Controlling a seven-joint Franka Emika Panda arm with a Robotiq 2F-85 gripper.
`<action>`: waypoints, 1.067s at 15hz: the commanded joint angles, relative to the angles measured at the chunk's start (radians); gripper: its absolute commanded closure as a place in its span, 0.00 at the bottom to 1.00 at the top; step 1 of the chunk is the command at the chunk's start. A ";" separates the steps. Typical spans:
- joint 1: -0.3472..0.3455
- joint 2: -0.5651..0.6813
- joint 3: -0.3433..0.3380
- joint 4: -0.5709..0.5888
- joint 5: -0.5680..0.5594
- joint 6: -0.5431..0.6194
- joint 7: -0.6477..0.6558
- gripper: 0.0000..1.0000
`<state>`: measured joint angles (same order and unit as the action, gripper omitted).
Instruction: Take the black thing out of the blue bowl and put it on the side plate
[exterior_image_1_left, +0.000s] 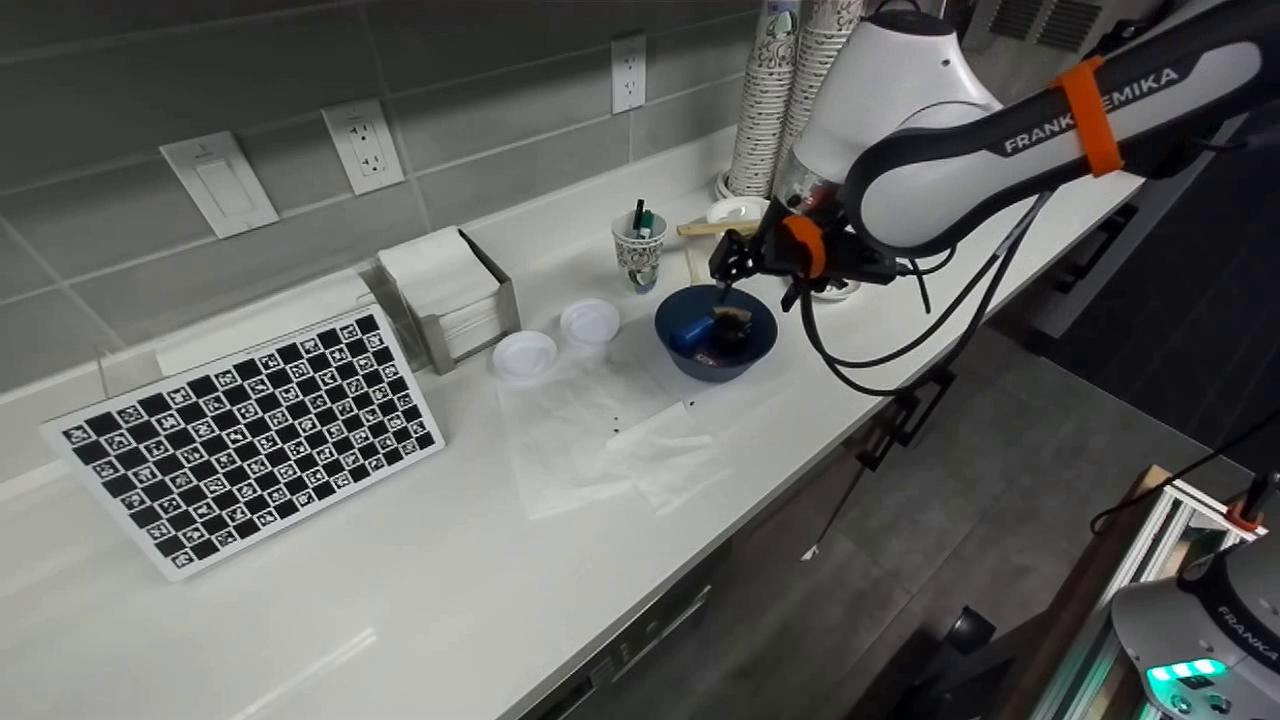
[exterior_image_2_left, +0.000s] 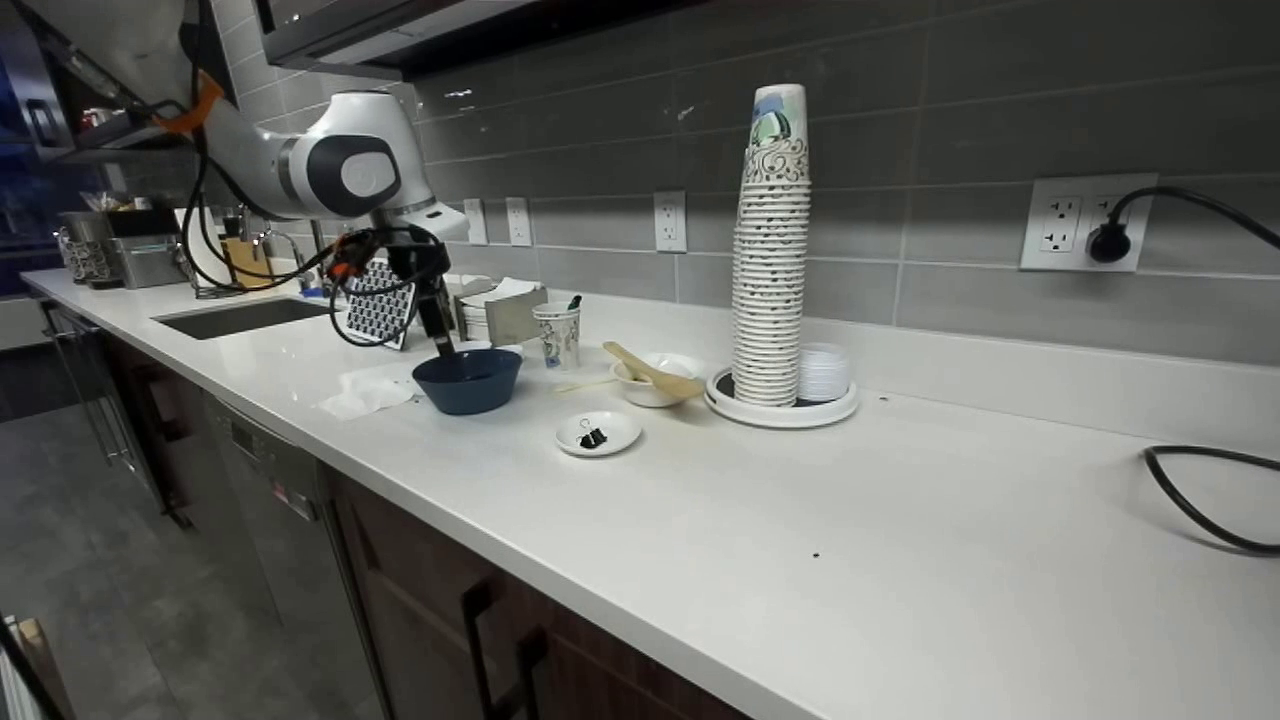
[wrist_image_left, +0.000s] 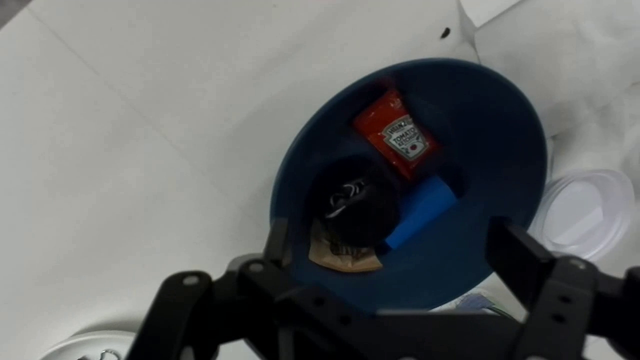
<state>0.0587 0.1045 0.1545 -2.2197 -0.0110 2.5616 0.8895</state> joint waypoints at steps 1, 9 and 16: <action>0.057 0.098 -0.045 0.079 -0.031 0.017 0.104 0.00; 0.130 0.205 -0.134 0.144 -0.066 0.023 0.217 0.44; 0.174 0.233 -0.181 0.170 -0.117 0.026 0.261 0.82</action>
<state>0.2004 0.3200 -0.0003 -2.0760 -0.0838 2.5823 1.1022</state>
